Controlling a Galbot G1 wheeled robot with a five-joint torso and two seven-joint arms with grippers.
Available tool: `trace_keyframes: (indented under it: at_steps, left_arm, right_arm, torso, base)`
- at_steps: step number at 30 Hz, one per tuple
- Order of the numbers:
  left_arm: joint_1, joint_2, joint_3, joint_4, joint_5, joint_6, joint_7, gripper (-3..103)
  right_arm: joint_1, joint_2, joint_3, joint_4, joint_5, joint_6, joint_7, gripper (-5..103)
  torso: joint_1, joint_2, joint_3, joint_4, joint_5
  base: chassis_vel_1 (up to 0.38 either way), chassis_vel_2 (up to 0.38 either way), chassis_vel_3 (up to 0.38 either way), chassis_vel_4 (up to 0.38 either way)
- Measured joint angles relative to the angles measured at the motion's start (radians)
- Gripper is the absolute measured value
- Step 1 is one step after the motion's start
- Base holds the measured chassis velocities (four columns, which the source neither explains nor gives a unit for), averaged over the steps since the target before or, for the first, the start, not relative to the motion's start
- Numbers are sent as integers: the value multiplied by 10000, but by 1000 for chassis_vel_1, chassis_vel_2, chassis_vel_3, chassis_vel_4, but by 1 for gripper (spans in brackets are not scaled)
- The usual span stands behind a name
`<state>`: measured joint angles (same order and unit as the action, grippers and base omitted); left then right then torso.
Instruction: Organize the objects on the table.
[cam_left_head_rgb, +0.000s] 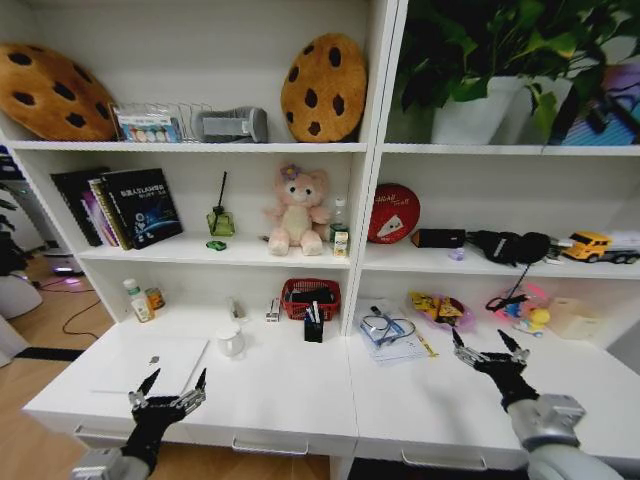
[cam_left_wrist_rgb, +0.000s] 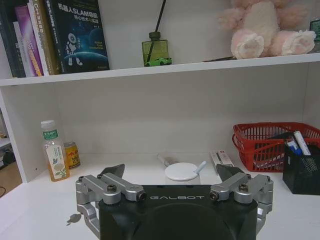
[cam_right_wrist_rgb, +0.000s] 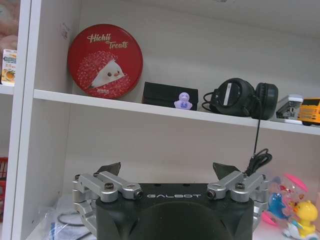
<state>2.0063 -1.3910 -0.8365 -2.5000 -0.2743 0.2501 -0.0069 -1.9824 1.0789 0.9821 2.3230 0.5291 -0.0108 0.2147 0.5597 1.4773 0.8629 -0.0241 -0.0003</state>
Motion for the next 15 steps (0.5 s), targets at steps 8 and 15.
trace_keyframes:
  at_steps: [8,15]
  left_arm:
    - [0,-1,0,0,-1,0,0,100]
    - [0,0,0,0,0,0,1,100]
  right_arm:
    - [-608,587,172,93,-172,301,-273,100]
    - [-546,572,144,15,-176,308,-279,100]
  torso:
    - [3,-3,2,4,3]
    - [4,-3,2,2,3]
  base:
    - [0,0,0,0]
    - [0,0,0,0]
